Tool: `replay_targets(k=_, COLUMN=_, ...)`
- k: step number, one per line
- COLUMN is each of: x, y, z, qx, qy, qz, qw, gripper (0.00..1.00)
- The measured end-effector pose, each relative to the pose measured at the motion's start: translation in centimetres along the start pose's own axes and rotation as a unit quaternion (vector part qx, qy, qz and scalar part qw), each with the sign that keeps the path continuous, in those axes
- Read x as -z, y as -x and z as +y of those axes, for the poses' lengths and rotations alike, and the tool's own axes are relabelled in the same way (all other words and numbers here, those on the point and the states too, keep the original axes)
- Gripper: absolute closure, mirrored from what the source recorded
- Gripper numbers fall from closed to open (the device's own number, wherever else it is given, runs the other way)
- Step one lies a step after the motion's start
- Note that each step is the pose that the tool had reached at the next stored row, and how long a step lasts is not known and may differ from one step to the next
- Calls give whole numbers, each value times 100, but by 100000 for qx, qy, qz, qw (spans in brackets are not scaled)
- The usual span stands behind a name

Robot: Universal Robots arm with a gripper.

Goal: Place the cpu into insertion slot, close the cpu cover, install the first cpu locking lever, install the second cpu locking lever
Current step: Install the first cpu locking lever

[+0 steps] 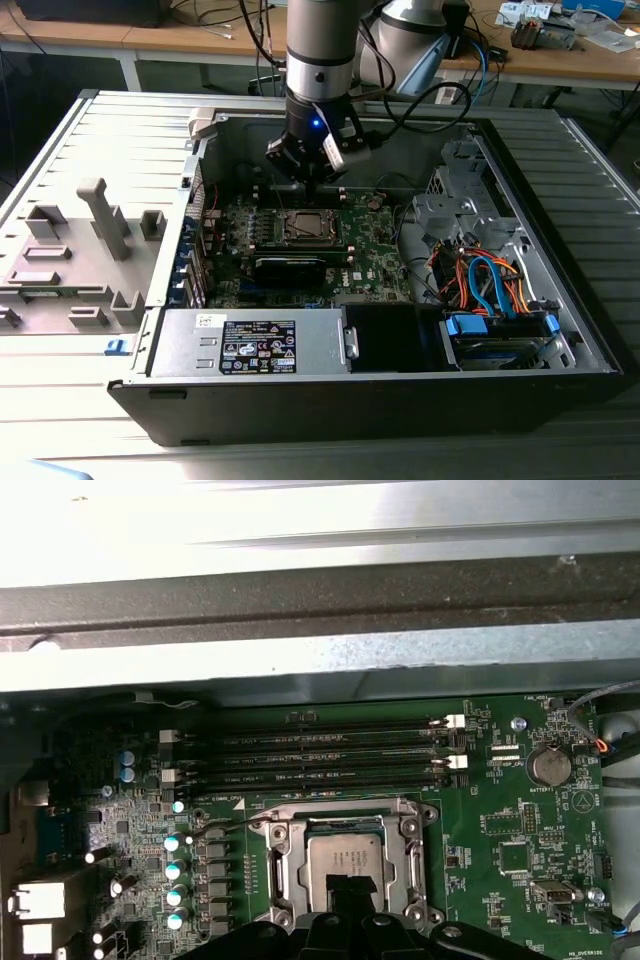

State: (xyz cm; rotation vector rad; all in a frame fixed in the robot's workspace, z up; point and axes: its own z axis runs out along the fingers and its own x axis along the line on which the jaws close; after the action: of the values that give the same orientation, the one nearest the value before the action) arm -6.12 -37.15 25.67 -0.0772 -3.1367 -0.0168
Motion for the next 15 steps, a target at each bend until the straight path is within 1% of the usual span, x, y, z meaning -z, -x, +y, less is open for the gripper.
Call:
replay_targets(k=5, x=0, y=-18, z=-1, qx=0, qy=-5, qz=1, qw=100000, gripper=89)
replay_targets(k=15, x=0, y=-78, z=-4, qx=-4, qy=-1, qz=1, qw=100000, gripper=89)
